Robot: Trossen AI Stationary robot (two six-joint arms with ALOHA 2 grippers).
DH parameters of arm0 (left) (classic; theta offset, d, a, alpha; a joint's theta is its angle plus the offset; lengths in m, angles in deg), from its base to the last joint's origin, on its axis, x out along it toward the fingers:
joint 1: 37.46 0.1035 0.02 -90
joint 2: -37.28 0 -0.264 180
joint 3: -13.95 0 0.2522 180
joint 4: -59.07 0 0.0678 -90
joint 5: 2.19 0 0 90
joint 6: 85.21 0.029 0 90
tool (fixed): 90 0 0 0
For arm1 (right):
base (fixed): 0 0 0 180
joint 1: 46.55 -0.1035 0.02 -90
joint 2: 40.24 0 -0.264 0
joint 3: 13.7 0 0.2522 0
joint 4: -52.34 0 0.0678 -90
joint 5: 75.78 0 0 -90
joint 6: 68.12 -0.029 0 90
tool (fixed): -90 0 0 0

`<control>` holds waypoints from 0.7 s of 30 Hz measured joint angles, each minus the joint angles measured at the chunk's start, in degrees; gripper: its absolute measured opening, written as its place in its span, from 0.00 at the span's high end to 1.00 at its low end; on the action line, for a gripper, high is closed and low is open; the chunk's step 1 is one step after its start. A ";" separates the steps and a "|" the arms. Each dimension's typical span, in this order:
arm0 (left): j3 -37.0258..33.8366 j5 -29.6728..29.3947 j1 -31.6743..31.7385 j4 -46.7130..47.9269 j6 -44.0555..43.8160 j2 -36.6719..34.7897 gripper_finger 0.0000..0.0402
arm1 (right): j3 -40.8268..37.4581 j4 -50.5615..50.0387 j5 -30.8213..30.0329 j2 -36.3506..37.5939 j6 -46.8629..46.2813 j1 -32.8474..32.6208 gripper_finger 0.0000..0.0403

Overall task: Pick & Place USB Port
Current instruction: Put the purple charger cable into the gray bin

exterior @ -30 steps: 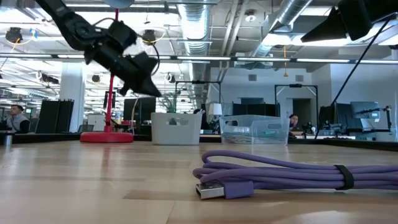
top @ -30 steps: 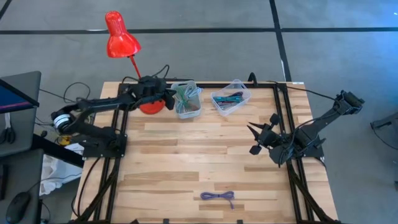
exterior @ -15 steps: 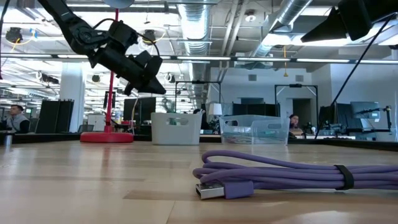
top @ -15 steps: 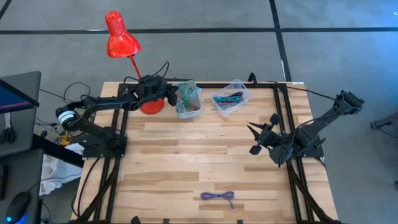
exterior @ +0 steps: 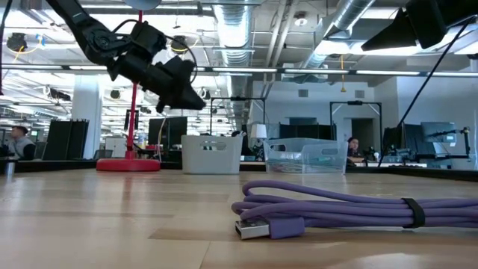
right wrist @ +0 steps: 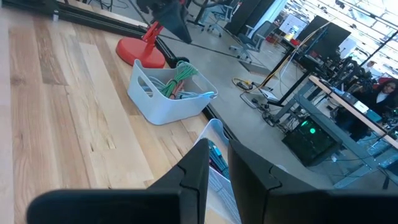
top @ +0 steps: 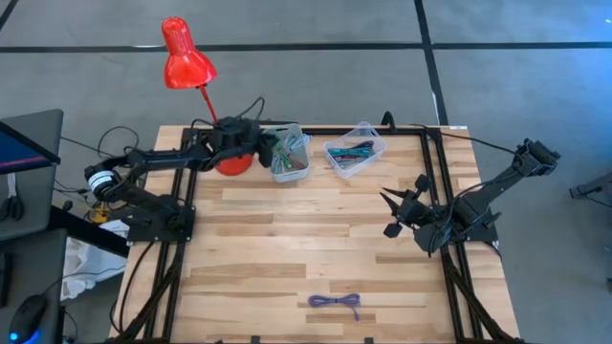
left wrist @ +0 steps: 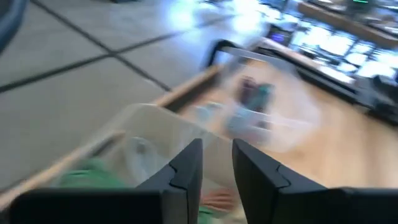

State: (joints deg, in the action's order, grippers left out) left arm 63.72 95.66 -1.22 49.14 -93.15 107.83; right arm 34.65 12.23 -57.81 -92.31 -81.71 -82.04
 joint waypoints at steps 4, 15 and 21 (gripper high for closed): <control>0.00 7.13 -3.22 -0.02 -0.01 0.02 0.78 | 0.00 0.00 0.01 0.00 0.00 0.00 0.87; 0.00 9.77 -16.28 0.00 0.17 0.00 0.78 | 0.00 0.00 0.14 0.00 0.00 0.00 0.87; 0.00 9.81 -23.61 0.00 0.17 0.00 0.78 | 0.00 0.04 2.15 0.00 0.00 0.00 0.87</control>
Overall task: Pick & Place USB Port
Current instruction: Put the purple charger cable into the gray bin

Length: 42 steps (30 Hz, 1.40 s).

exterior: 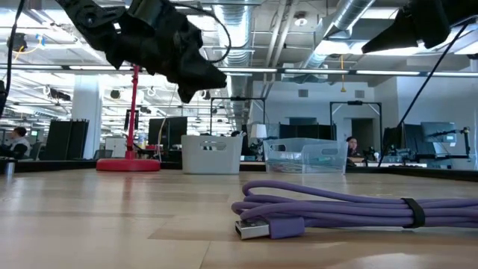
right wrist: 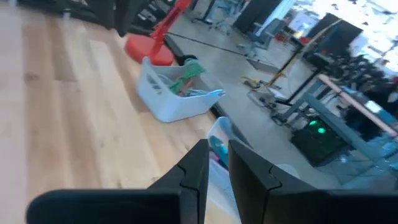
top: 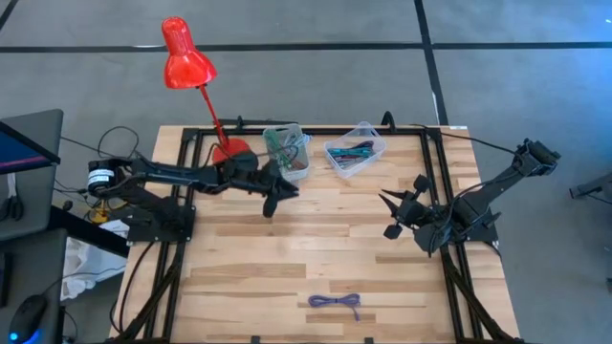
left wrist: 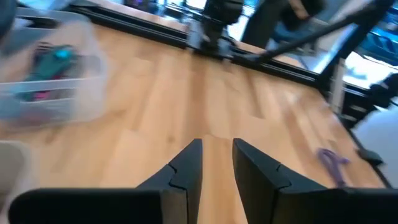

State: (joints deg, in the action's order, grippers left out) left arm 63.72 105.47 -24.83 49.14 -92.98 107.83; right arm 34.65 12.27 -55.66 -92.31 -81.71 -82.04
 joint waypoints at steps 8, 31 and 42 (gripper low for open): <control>0.00 0.11 -5.85 -1.11 0.02 -0.02 0.78 | 0.00 4.78 20.41 -0.02 -2.37 -0.02 0.86; 0.00 -0.03 -6.15 -1.28 0.02 -0.02 0.78 | 0.01 11.44 49.43 -14.77 -26.66 2.51 0.54; 0.00 -0.03 -6.15 -1.26 0.44 -0.02 0.78 | 0.04 17.35 66.61 -23.68 -40.25 2.46 0.65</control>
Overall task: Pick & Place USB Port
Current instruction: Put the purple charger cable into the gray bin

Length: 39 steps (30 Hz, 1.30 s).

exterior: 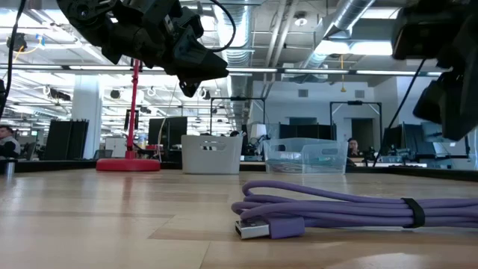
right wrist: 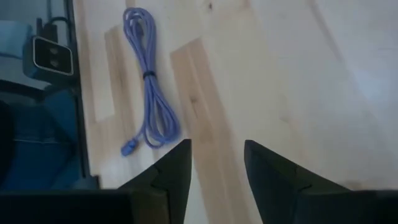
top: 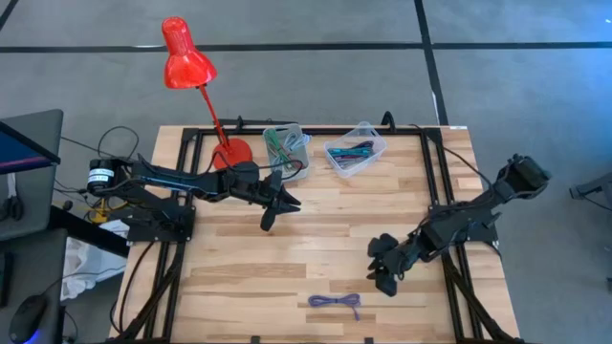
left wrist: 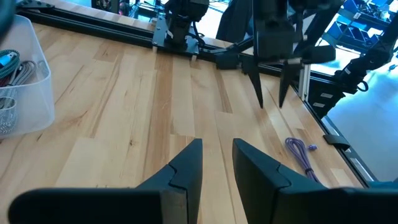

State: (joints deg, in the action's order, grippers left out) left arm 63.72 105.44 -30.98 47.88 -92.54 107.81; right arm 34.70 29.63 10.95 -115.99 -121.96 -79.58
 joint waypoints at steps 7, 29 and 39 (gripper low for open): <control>0.00 0.00 0.00 0.02 0.01 0.00 0.78 | 0.02 13.57 2.47 -8.43 -2.39 -0.35 0.65; -0.17 0.00 0.02 0.72 0.02 0.00 0.78 | 8.36 19.38 16.64 -23.35 -9.21 -0.60 0.71; -0.17 0.02 0.02 2.00 0.04 0.00 0.78 | 8.63 16.93 16.90 -24.26 -10.11 0.19 0.72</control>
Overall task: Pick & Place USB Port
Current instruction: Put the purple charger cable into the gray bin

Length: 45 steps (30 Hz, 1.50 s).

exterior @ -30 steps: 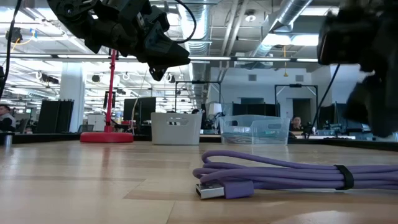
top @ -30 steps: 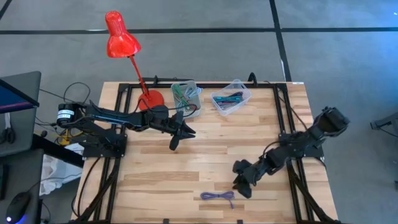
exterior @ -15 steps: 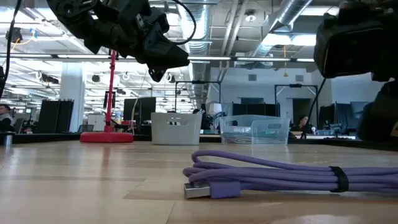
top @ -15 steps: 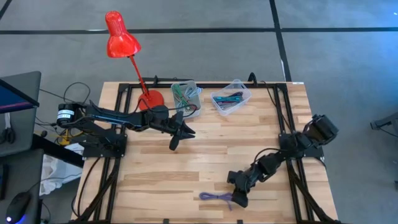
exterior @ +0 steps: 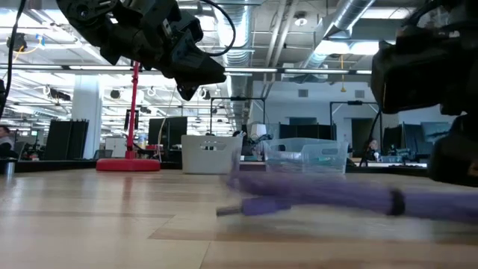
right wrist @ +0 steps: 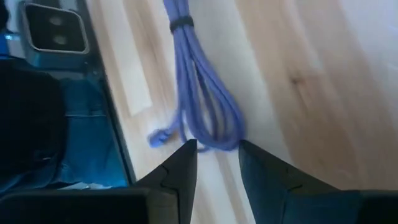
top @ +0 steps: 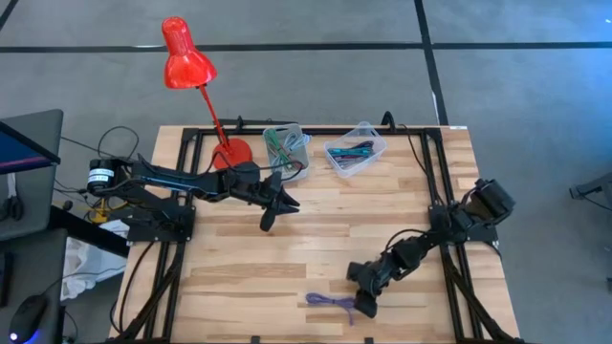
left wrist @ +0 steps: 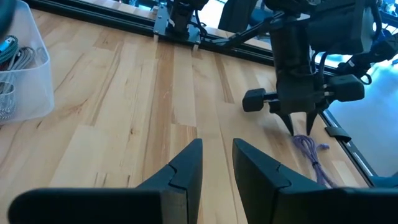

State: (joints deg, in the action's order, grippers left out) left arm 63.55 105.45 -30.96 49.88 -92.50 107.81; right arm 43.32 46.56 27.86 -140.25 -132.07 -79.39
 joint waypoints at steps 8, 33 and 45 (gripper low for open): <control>0.00 -0.02 0.00 0.66 0.00 0.00 0.78 | -0.06 -1.84 1.47 0.31 0.41 1.10 0.72; 0.00 -0.02 0.00 1.10 0.00 0.00 0.78 | -0.06 1.72 2.57 0.33 0.44 1.51 0.76; 0.00 -0.02 0.00 1.27 0.00 0.00 0.78 | -0.06 1.70 1.32 0.33 0.44 1.48 0.76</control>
State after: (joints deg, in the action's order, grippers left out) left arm 63.55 105.44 -30.96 51.15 -92.50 107.81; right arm 43.26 48.25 29.18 -139.92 -131.63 -77.90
